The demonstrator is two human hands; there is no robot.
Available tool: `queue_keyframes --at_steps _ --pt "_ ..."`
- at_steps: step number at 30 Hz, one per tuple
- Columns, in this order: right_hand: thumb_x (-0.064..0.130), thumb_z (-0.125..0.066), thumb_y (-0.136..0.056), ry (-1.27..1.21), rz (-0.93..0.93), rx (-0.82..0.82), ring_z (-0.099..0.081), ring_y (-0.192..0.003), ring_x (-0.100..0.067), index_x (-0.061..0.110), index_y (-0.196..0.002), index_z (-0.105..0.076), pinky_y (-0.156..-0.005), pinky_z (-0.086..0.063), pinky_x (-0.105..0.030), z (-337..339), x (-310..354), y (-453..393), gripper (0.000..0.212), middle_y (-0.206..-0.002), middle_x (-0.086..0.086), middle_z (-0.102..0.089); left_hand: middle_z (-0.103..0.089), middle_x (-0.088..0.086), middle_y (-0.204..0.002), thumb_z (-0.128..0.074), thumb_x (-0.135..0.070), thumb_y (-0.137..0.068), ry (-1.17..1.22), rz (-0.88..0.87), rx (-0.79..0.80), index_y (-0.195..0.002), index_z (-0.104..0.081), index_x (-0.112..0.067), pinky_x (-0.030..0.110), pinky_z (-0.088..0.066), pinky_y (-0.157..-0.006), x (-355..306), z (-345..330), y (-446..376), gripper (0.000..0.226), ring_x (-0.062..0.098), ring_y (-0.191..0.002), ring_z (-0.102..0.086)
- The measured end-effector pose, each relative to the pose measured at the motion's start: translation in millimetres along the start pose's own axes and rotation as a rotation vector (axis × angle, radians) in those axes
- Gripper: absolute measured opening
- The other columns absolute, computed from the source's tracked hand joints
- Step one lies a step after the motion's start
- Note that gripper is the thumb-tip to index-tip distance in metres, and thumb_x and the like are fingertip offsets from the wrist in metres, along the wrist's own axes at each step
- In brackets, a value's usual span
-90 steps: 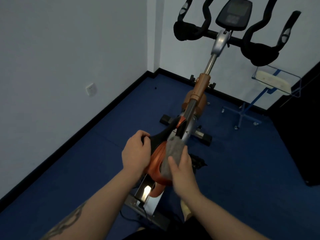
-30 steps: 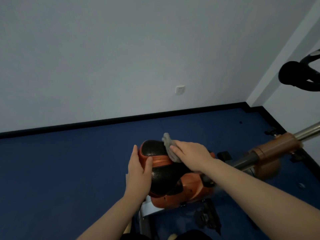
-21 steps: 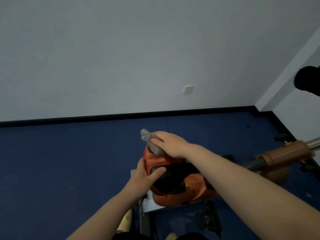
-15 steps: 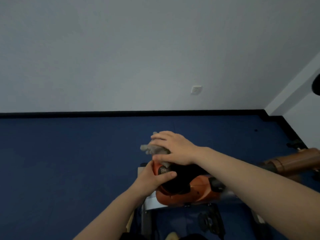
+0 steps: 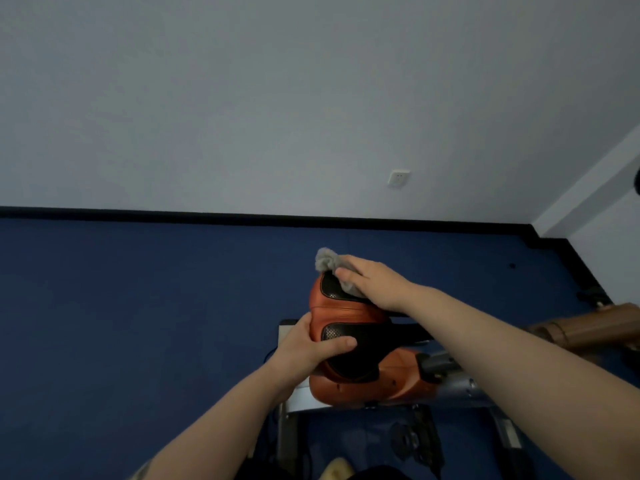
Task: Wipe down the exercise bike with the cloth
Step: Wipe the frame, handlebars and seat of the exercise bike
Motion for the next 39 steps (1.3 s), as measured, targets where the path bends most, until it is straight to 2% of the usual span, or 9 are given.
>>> queue_keyframes --at_steps 4,8,12,17,21,25,30,34,39 --pt "0.046 -0.043 -0.100 0.144 0.171 0.008 -0.026 -0.142 -0.008 0.037 -0.150 -0.031 -0.110 -0.027 -0.031 -8 11 10 0.052 -0.158 0.014 -0.026 -0.075 0.004 -0.103 -0.081 -0.016 -0.077 0.004 -0.010 -0.016 -0.120 -0.058 -0.016 0.027 -0.058 -0.073 -1 1 -3 0.049 0.018 -0.094 -0.072" --pt "0.045 -0.039 -0.102 0.026 -0.019 -0.061 -0.047 -0.131 -0.021 0.036 -0.135 -0.050 -0.104 -0.037 -0.038 5 7 -4 0.036 -0.141 0.004 -0.053 -0.076 0.001 -0.100 -0.082 -0.019 -0.076 -0.008 0.000 0.007 -0.118 -0.059 -0.019 0.025 -0.057 -0.067 -1 0 -3 0.048 0.016 -0.091 -0.073" --pt "0.044 -0.043 -0.100 0.358 0.315 -0.065 -0.026 -0.145 -0.013 0.031 -0.139 -0.051 -0.116 -0.022 -0.036 -21 43 1 0.042 -0.153 0.007 -0.039 -0.074 0.002 -0.105 -0.084 -0.024 -0.075 -0.010 0.019 -0.032 -0.122 -0.057 -0.020 0.026 -0.057 -0.069 3 1 -5 0.055 0.016 -0.093 -0.072" --pt "0.044 -0.039 -0.102 0.031 0.031 -0.083 -0.051 -0.126 -0.021 0.031 -0.131 -0.053 -0.101 -0.040 -0.038 3 15 -7 0.035 -0.136 0.002 -0.057 -0.075 0.002 -0.104 -0.083 -0.024 -0.075 -0.007 0.016 -0.007 -0.122 -0.058 -0.018 0.026 -0.058 -0.069 3 -1 -2 0.054 0.017 -0.093 -0.072" --pt "0.040 -0.042 -0.102 0.186 0.258 -0.001 -0.031 -0.140 -0.007 0.040 -0.143 -0.042 -0.109 -0.027 -0.028 -12 24 8 0.041 -0.153 0.013 -0.037 -0.074 0.003 -0.106 -0.084 -0.025 -0.074 -0.007 0.008 -0.030 -0.123 -0.057 -0.018 0.028 -0.058 -0.074 4 1 -2 0.056 0.017 -0.094 -0.072" --pt "0.044 -0.037 -0.103 0.000 -0.029 -0.074 -0.049 -0.128 -0.021 0.038 -0.138 -0.045 -0.103 -0.038 -0.038 10 -9 1 0.036 -0.140 0.002 -0.054 -0.076 -0.003 -0.099 -0.083 -0.024 -0.075 -0.002 -0.003 -0.007 -0.117 -0.059 -0.022 0.023 -0.057 -0.067 3 -1 0 0.049 0.013 -0.090 -0.073" --pt "0.048 -0.039 -0.100 0.216 0.216 -0.057 -0.025 -0.141 -0.006 0.041 -0.151 -0.026 -0.108 -0.027 -0.028 -10 14 18 0.053 -0.158 0.017 -0.024 -0.073 0.005 -0.107 -0.085 -0.013 -0.072 -0.025 -0.003 -0.010 -0.123 -0.055 -0.017 0.025 -0.057 -0.073 5 4 -3 0.060 0.017 -0.094 -0.072" --pt "0.043 -0.039 -0.102 0.085 0.072 -0.075 -0.035 -0.140 -0.015 0.036 -0.147 -0.035 -0.108 -0.034 -0.036 0 12 15 0.045 -0.154 0.013 -0.033 -0.071 0.007 -0.113 -0.085 -0.007 -0.070 -0.096 -0.006 0.077 -0.127 -0.050 -0.018 0.025 -0.057 -0.077 3 3 -3 0.067 0.016 -0.099 -0.071" --pt "0.051 -0.020 -0.101 0.426 0.342 -0.046 0.022 -0.146 -0.004 0.056 -0.147 -0.008 -0.118 0.016 -0.031 -32 27 58 0.047 -0.161 0.022 0.009 -0.072 -0.003 -0.112 -0.083 -0.005 -0.073 -0.100 -0.040 0.080 -0.127 -0.049 -0.020 0.018 -0.053 -0.080 5 3 -1 0.065 0.008 -0.104 -0.068"
Point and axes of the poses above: each hand's wrist, its own y-axis away from the middle knuckle, its own z-axis out of the back of the hand, x = y × z, the point moved 7 cm from there along -y, towards the middle knuckle
